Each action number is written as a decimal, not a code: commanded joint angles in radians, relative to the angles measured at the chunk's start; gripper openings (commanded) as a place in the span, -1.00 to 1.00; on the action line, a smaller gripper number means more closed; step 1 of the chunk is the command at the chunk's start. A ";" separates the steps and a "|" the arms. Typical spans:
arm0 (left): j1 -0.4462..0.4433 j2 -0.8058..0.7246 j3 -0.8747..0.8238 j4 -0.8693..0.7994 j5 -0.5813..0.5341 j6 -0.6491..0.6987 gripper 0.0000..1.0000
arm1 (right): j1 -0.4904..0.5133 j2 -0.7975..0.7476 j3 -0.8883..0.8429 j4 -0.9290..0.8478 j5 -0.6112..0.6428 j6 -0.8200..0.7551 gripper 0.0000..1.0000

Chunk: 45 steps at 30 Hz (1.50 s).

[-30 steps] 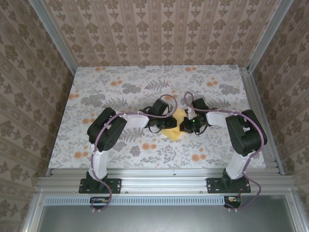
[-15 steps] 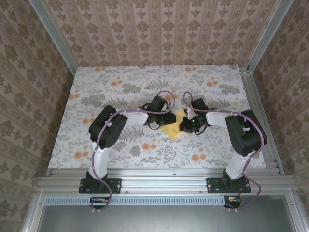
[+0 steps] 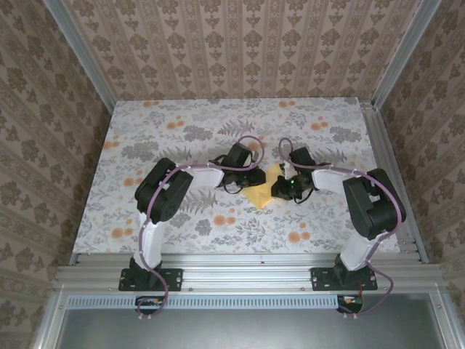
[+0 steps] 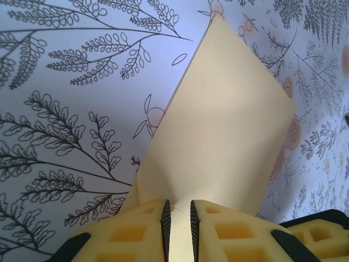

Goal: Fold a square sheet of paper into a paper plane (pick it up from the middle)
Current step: Fold the triangle a second time at the center of the table.

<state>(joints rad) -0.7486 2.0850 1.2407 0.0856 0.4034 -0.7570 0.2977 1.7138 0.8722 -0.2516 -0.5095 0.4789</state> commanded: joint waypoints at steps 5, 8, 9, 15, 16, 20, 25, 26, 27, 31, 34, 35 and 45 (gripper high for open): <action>0.010 0.050 -0.076 -0.070 -0.022 0.019 -0.58 | -0.001 -0.099 -0.069 0.183 -0.127 0.214 -0.76; 0.010 0.056 -0.077 -0.061 -0.013 0.016 -0.58 | 0.007 -0.075 -0.097 0.248 -0.149 0.261 -0.78; 0.010 0.056 -0.077 -0.063 -0.011 0.016 -0.58 | 0.011 -0.065 -0.100 0.253 -0.151 0.267 -0.78; 0.012 0.052 -0.087 -0.068 -0.015 0.018 -0.58 | 0.011 -0.079 -0.113 0.243 -0.128 0.265 -0.71; 0.011 0.053 -0.086 -0.070 -0.015 0.018 -0.58 | 0.011 -0.095 -0.113 0.222 -0.119 0.256 -0.65; 0.011 0.052 -0.088 -0.074 -0.018 0.021 -0.58 | 0.000 -0.168 -0.136 0.163 -0.106 0.242 -0.47; 0.011 0.053 -0.091 -0.072 -0.018 0.020 -0.58 | 0.017 -0.165 -0.172 0.246 -0.169 0.329 -0.42; 0.011 0.053 -0.090 -0.072 -0.019 0.018 -0.58 | 0.023 -0.164 -0.175 0.231 -0.164 0.331 -0.41; 0.012 0.053 -0.091 -0.072 -0.020 0.019 -0.58 | 0.027 -0.168 -0.179 0.212 -0.156 0.332 -0.39; 0.012 0.053 -0.095 -0.068 -0.019 0.016 -0.58 | 0.028 -0.165 -0.208 0.227 -0.144 0.345 -0.26; 0.010 0.055 -0.098 -0.066 -0.017 0.016 -0.58 | 0.030 -0.127 -0.219 0.349 -0.183 0.407 -0.25; 0.011 0.055 -0.099 -0.066 -0.018 0.016 -0.58 | 0.035 -0.114 -0.214 0.373 -0.187 0.418 -0.25; 0.010 0.060 -0.108 -0.058 -0.018 0.015 -0.58 | 0.058 -0.038 -0.190 0.392 -0.183 0.406 -0.46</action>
<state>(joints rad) -0.7444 2.0762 1.1915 0.1684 0.4271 -0.7555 0.3496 1.6566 0.6655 0.1326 -0.6815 0.8871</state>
